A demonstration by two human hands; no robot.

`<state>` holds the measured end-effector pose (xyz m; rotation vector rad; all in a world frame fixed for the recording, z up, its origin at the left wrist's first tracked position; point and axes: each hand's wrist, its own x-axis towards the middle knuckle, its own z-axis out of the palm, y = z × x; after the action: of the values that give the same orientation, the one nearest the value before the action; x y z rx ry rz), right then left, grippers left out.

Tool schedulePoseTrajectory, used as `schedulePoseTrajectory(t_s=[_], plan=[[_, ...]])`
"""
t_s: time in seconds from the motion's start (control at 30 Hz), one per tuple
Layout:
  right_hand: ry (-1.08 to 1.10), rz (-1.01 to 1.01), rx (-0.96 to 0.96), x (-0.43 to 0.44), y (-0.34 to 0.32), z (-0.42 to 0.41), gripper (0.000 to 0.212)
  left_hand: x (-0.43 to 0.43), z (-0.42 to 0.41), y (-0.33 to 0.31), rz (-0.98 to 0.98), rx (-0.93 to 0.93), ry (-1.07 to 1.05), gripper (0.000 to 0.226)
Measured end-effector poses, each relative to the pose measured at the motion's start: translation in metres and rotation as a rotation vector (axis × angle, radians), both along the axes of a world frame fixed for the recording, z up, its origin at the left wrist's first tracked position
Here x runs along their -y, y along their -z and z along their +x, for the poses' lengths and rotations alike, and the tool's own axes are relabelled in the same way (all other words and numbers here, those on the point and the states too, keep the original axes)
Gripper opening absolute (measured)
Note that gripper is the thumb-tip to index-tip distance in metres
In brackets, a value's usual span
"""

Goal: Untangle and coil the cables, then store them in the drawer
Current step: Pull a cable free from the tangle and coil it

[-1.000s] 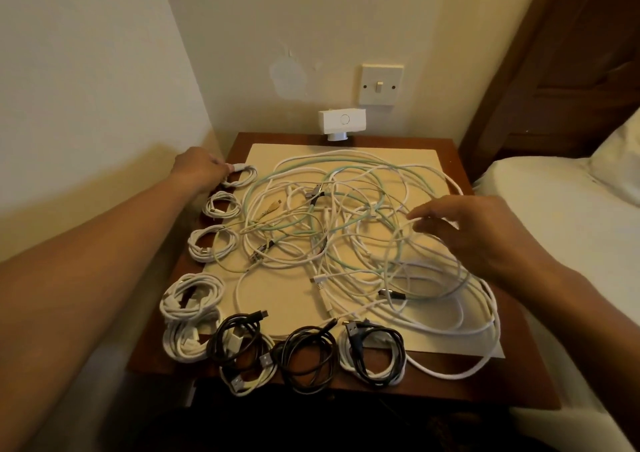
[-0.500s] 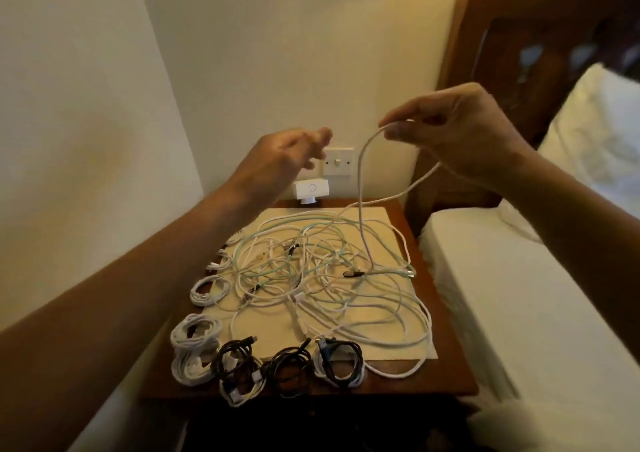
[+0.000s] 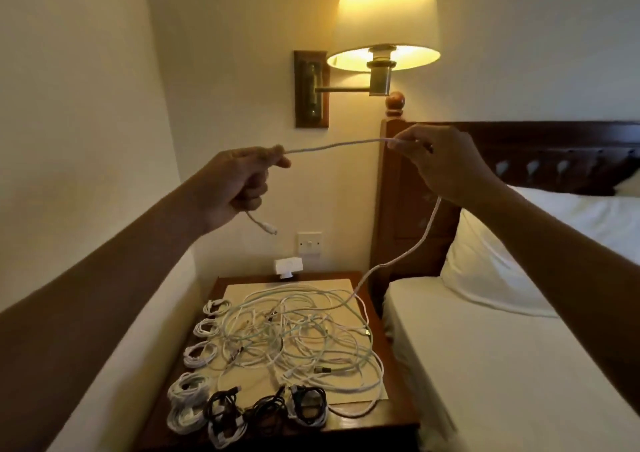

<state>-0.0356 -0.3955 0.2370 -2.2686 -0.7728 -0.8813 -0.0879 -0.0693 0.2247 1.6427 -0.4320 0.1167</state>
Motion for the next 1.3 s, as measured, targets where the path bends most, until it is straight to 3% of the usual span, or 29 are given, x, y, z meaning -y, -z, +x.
schedulePoseTrajectory(t_s=[0.1,0.27,0.43,0.53,0.67,0.77,0.83,0.93,1.03,1.13,1.2,1.23,1.3], plan=[[0.047,-0.045,-0.104,0.031,0.024,-0.001,0.022,-0.015,-0.017,-0.012,0.135,0.103,-0.139,0.027],[0.193,-0.014,-0.319,0.072,0.067,-0.015,0.022,-0.041,-0.031,-0.010,0.228,0.288,-0.571,0.020],[0.281,0.034,-0.438,0.101,0.113,-0.036,0.024,-0.071,-0.041,0.010,0.687,0.463,-0.926,0.024],[0.286,0.121,-0.497,0.108,0.127,-0.047,0.023,-0.083,-0.043,0.023,0.640,0.414,-1.023,0.028],[0.233,-0.057,-0.769,0.103,0.133,-0.057,0.014,-0.058,-0.054,0.032,0.617,0.206,-0.820,0.027],[0.182,-0.434,-1.067,0.087,0.128,-0.069,0.007,-0.020,-0.069,0.032,0.715,0.205,-0.507,0.021],[0.077,-0.401,-1.116,0.070,0.120,-0.076,0.009,0.003,-0.077,0.031,0.797,0.261,-0.350,0.018],[-0.122,-0.008,-0.952,0.039,0.094,-0.089,0.015,0.024,-0.081,0.033,0.914,0.371,-0.298,0.013],[-0.206,-0.008,-0.654,0.005,0.064,-0.105,0.023,0.033,-0.081,0.030,1.010,0.411,-0.316,0.045],[-0.256,-0.082,-0.375,-0.030,0.043,-0.115,0.019,0.056,-0.092,0.022,0.724,0.187,-0.108,0.056],[-0.231,-0.059,-0.207,-0.046,0.033,-0.114,0.018,0.069,-0.096,0.023,0.581,0.087,-0.015,0.036],[-0.216,-0.031,-0.158,-0.050,0.030,-0.110,0.020,0.070,-0.097,0.023,0.523,0.086,-0.025,0.023],[-0.196,0.000,-0.158,-0.051,0.028,-0.103,0.020,0.058,-0.099,0.019,0.427,0.134,-0.124,0.025]])
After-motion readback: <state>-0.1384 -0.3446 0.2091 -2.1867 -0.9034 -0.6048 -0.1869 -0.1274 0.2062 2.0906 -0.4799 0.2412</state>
